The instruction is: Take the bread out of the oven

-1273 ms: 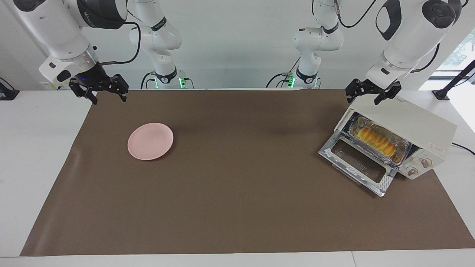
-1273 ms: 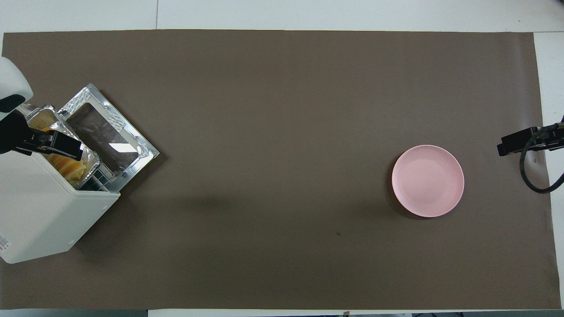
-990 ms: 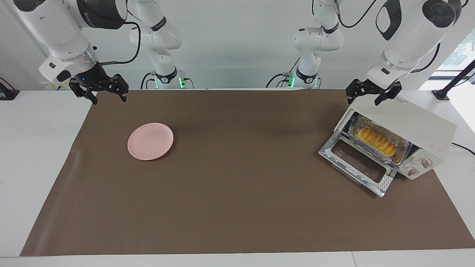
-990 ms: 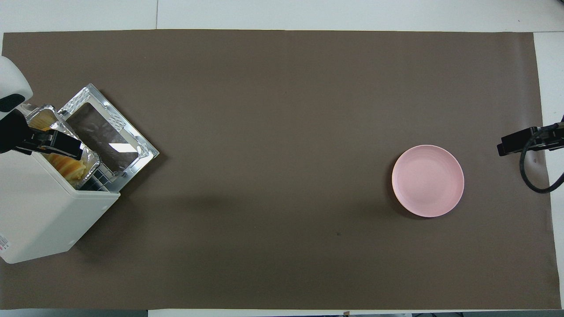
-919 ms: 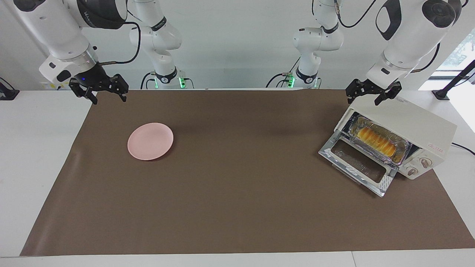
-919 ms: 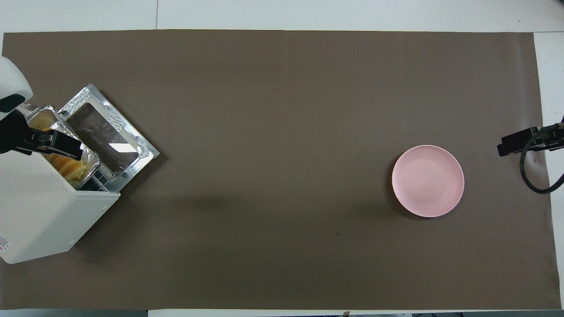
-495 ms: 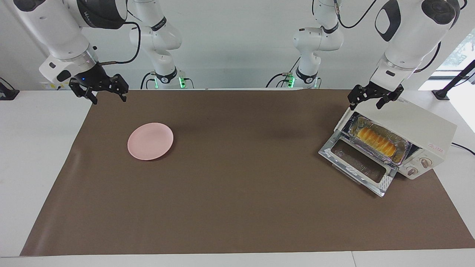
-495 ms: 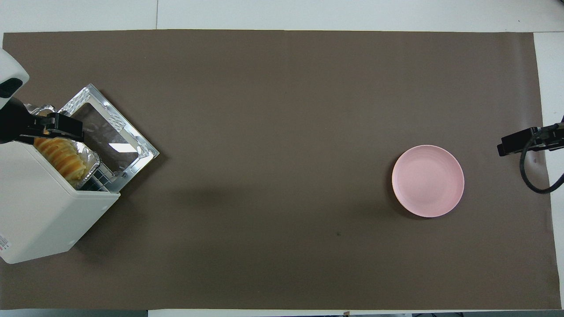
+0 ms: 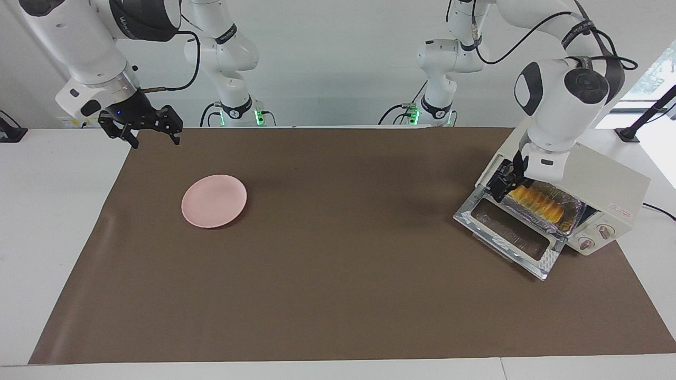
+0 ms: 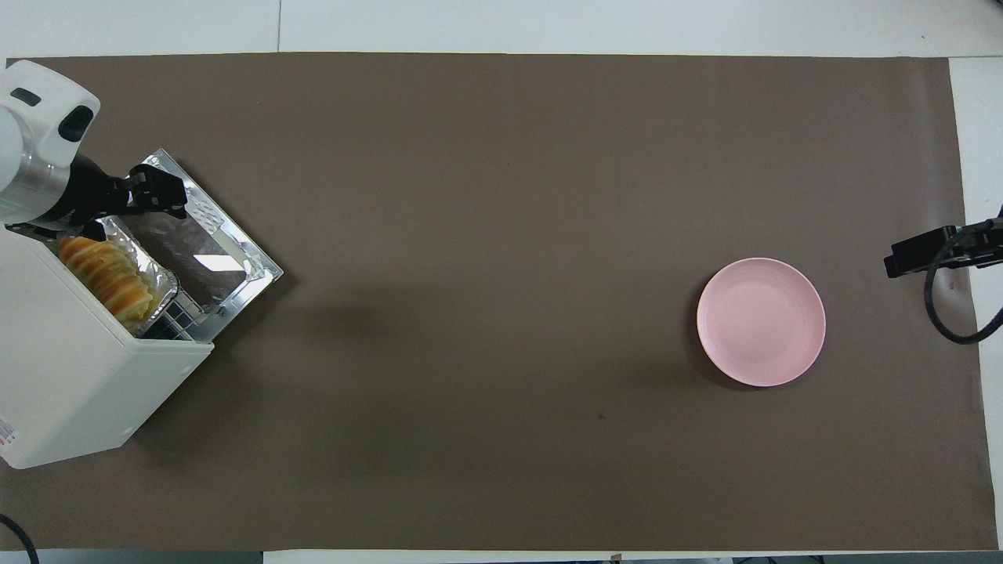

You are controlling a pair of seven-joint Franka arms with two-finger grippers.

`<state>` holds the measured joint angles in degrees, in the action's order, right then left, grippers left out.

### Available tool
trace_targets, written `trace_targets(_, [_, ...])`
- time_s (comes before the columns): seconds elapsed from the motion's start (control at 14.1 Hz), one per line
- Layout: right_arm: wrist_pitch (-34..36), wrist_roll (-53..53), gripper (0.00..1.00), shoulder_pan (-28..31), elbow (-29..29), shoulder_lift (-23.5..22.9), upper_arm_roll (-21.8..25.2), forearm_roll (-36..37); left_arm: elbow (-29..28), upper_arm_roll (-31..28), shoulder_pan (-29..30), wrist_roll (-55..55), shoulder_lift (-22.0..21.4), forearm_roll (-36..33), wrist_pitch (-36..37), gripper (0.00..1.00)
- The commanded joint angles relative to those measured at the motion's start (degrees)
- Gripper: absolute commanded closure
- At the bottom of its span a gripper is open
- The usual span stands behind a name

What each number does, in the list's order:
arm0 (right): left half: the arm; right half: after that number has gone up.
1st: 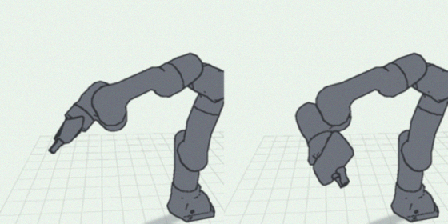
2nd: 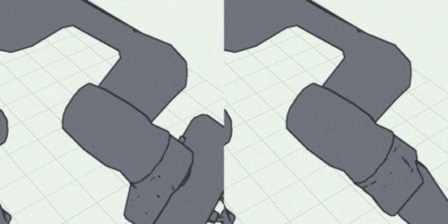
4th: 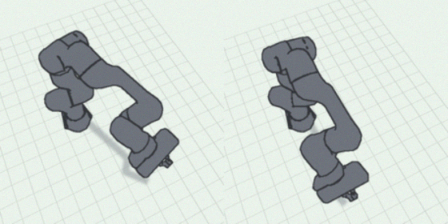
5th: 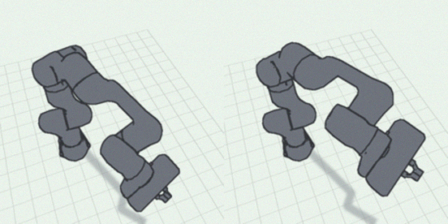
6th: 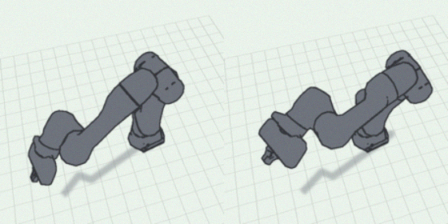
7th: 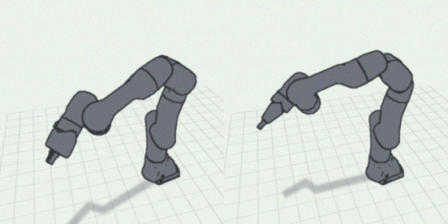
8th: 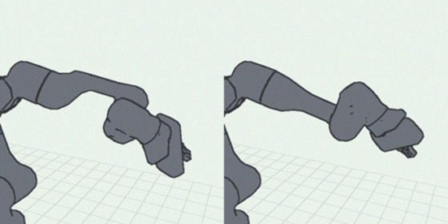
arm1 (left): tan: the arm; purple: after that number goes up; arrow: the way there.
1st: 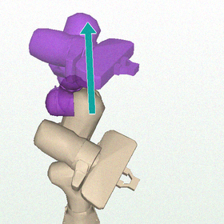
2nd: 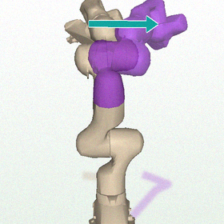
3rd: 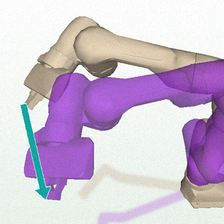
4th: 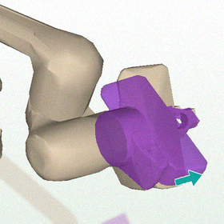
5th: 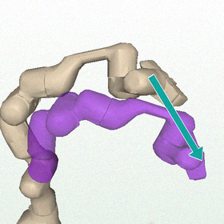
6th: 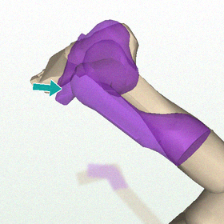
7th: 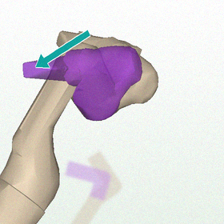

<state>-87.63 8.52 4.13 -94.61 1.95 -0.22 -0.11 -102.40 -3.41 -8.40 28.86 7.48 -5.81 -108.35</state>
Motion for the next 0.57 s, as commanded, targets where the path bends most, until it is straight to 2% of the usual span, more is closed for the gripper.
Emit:
trace_targets(0.0, [0.1,0.9,0.00,0.9,-1.0,0.9,-0.7,0.5,-6.8,-0.2,1.3,2.3,-2.2,-2.9,-5.0,0.00])
trace_targets(0.28, [0.1,0.9,0.00,0.9,-1.0,0.9,-0.7,0.5,-12.0,-0.4,2.7,2.3,-2.2,-3.1,-11.9,0.00])
trace_targets(0.49, [0.1,0.9,0.00,0.9,-1.0,0.9,-0.7,0.5,-12.7,-0.4,4.3,2.1,-1.1,-3.2,-14.9,0.02])
